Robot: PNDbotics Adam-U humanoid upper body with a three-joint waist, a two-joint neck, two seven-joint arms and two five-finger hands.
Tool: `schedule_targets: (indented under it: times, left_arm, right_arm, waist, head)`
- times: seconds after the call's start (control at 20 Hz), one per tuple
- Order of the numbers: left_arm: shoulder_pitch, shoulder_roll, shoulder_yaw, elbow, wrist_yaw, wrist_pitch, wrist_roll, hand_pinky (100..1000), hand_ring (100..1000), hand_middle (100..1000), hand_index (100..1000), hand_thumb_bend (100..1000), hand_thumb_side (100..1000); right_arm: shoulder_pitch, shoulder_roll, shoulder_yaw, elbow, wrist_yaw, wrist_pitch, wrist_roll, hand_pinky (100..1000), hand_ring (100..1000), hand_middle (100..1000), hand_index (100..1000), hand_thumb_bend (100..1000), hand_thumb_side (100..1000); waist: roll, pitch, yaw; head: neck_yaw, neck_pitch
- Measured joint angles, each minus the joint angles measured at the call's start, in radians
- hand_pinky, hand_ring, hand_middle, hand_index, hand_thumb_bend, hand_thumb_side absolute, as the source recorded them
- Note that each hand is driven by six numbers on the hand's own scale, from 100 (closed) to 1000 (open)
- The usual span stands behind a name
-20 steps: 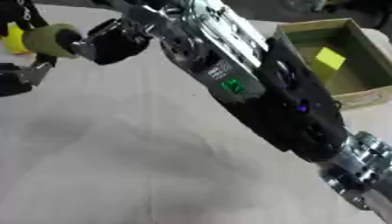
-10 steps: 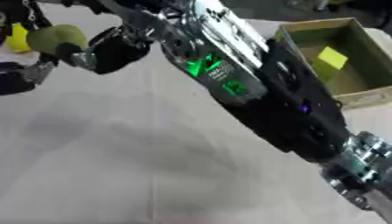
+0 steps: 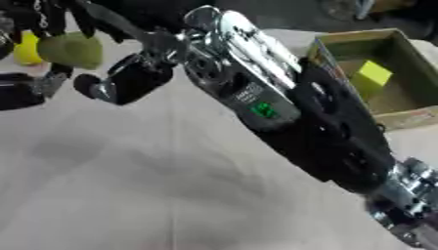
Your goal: Pick up the objects with one hand, pass them to the other hand, and then place them into the box on the other side of the table.
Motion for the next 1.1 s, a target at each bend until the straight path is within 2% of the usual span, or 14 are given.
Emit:
schedule_targets:
  times: [1.1]
  left_arm:
    - [0.008, -0.008, 0.001, -0.079, 0.019, 0.019, -0.036, 383, 519, 529, 580, 100, 100]
  right_arm:
    - [0.022, 0.0, -0.002, 0.0, 0.057, 0.017, -0.054, 100, 395, 491, 698, 388, 190]
  waist:
    - [0.0, 0.0, 0.0]
  head:
    - [-0.001, -0.008]
